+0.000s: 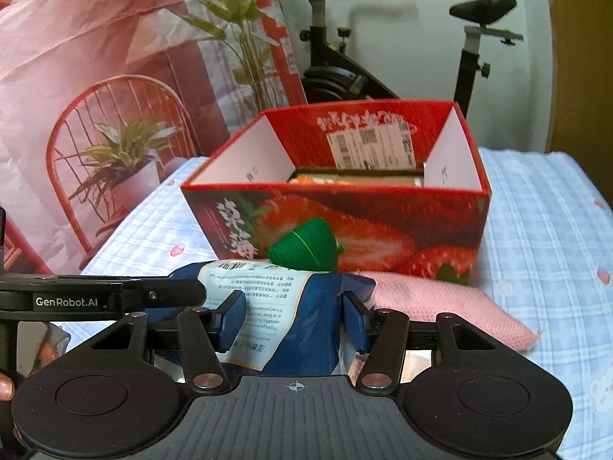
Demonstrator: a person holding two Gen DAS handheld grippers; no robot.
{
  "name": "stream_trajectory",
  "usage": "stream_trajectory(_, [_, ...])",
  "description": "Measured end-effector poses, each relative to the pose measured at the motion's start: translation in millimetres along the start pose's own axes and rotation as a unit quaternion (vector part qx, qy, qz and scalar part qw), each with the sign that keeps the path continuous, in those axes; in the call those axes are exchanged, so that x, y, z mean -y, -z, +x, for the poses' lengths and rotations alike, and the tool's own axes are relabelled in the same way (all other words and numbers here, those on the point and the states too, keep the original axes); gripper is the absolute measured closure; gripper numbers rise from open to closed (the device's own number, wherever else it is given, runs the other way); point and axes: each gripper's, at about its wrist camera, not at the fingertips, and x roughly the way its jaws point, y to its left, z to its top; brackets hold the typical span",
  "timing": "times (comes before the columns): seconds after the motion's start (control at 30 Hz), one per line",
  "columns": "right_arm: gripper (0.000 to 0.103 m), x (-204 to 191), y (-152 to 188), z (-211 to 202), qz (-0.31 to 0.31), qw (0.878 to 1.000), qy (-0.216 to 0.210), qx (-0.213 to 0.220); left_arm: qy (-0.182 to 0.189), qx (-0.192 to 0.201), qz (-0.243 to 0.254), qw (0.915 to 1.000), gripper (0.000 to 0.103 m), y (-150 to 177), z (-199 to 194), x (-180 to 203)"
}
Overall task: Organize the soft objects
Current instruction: 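Lift the blue packaged bag with the left tool over the box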
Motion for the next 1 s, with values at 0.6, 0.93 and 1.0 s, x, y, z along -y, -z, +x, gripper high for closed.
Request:
stream_trajectory(0.6, [0.052, -25, -20, -26, -0.061, 0.996, -0.005, 0.059, 0.002, 0.049, 0.015, 0.9987, 0.062, -16, -28, 6])
stream_trajectory(0.93, [0.052, -28, -43, -22, -0.090, 0.994, -0.014, 0.069, 0.003, 0.063, 0.019, 0.9978, 0.062, -39, -26, 3])
stream_trajectory(1.0, [0.052, -26, -53, -21, -0.092, 0.993, -0.017, 0.074, 0.002, 0.069, 0.023, 0.9973, 0.061, -51, -24, 3])
